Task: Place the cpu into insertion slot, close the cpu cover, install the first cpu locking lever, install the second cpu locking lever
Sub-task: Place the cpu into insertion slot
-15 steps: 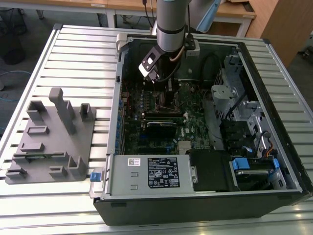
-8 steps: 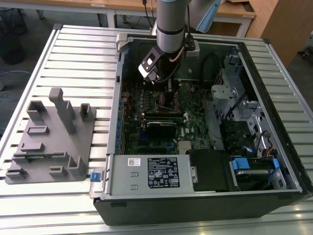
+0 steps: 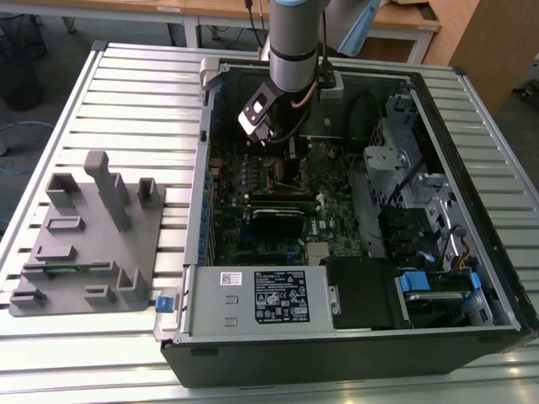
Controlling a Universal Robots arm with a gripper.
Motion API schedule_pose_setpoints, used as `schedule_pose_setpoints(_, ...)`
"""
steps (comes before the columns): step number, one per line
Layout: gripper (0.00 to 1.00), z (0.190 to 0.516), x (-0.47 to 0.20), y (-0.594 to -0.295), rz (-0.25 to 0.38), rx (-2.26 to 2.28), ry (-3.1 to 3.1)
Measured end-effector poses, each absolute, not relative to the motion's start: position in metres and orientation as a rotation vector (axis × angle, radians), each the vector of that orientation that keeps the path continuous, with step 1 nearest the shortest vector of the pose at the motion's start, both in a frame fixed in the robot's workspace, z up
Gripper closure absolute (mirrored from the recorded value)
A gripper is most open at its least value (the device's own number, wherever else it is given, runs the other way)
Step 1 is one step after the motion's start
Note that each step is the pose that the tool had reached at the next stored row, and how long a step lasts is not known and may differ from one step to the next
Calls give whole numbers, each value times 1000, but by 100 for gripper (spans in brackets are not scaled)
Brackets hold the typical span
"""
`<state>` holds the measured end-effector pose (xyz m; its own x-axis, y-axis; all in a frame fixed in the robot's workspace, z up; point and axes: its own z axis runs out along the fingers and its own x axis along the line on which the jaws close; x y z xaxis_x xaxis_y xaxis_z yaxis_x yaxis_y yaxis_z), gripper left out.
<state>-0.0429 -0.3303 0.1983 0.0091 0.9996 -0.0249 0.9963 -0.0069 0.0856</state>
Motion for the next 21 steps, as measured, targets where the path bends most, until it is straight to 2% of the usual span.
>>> schedule_pose_setpoints(21,46,197,-45,-330,67,2157,2174)
